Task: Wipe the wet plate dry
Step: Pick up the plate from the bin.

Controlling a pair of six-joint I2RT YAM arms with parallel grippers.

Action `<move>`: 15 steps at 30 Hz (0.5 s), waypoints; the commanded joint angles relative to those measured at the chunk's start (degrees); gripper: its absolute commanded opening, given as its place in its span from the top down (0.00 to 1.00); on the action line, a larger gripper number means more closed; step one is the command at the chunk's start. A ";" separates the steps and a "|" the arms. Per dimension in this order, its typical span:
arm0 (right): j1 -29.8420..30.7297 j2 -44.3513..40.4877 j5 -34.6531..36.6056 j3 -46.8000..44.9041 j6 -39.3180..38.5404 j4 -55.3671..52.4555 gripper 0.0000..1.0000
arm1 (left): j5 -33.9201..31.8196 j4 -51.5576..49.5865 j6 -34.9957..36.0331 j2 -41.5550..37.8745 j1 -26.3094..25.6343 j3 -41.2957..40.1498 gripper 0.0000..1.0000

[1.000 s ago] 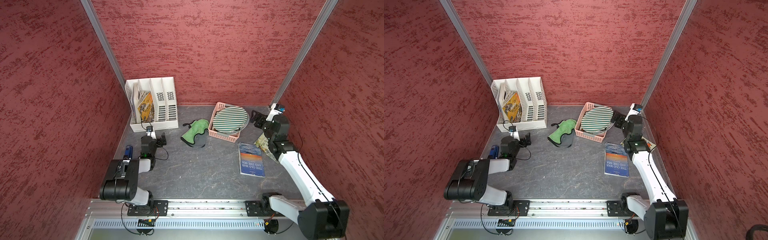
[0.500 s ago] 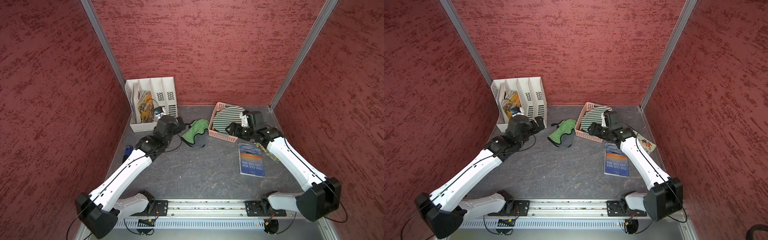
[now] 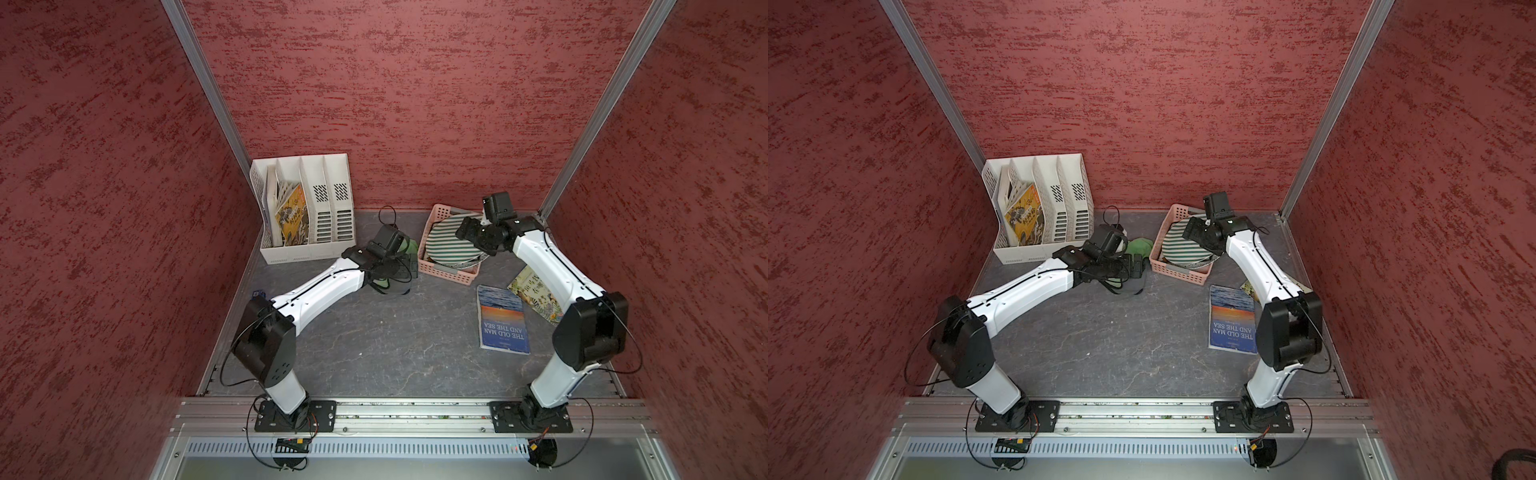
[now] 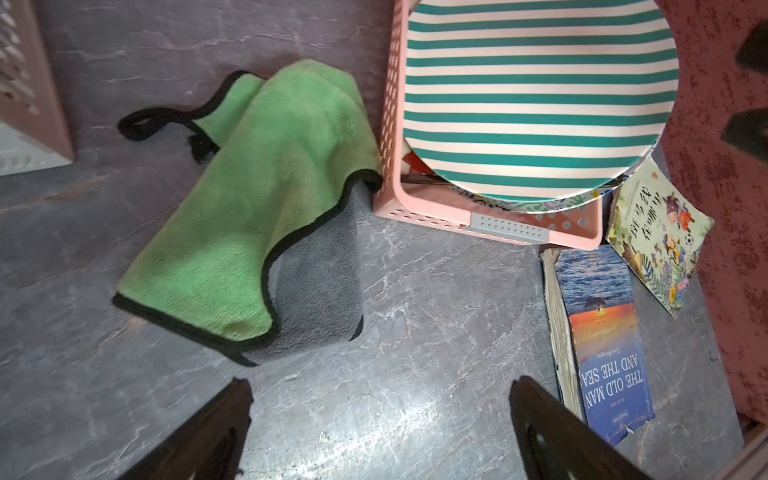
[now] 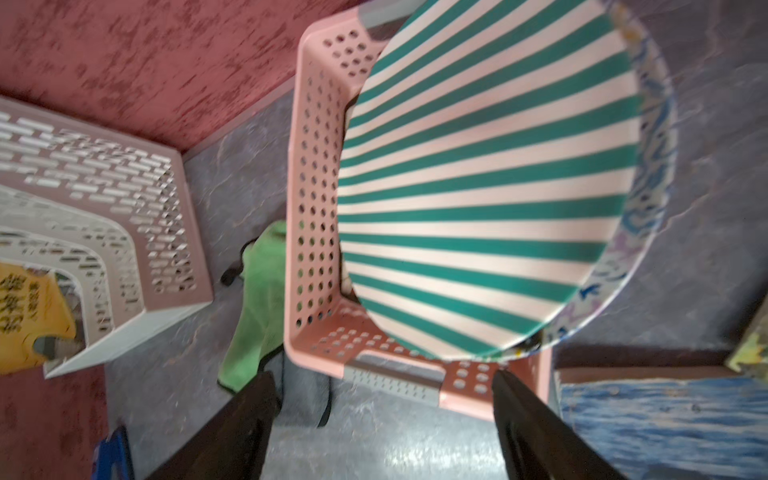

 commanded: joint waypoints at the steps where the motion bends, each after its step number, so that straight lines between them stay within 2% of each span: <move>1: -2.81 3.18 2.82 3.60 0.73 -0.85 0.14 | 4.33 1.83 4.75 2.38 0.81 1.32 0.00; 7: -6.78 11.31 1.25 10.86 0.23 -1.83 0.16 | 6.87 1.38 6.87 4.02 3.48 3.53 0.00; 13: -8.05 17.76 1.62 15.15 1.16 -3.74 0.17 | 9.92 2.47 8.08 3.89 7.12 2.90 0.00; 15: -8.10 18.82 2.71 16.65 0.14 -5.41 0.12 | 10.63 1.95 7.86 3.99 7.94 3.18 0.00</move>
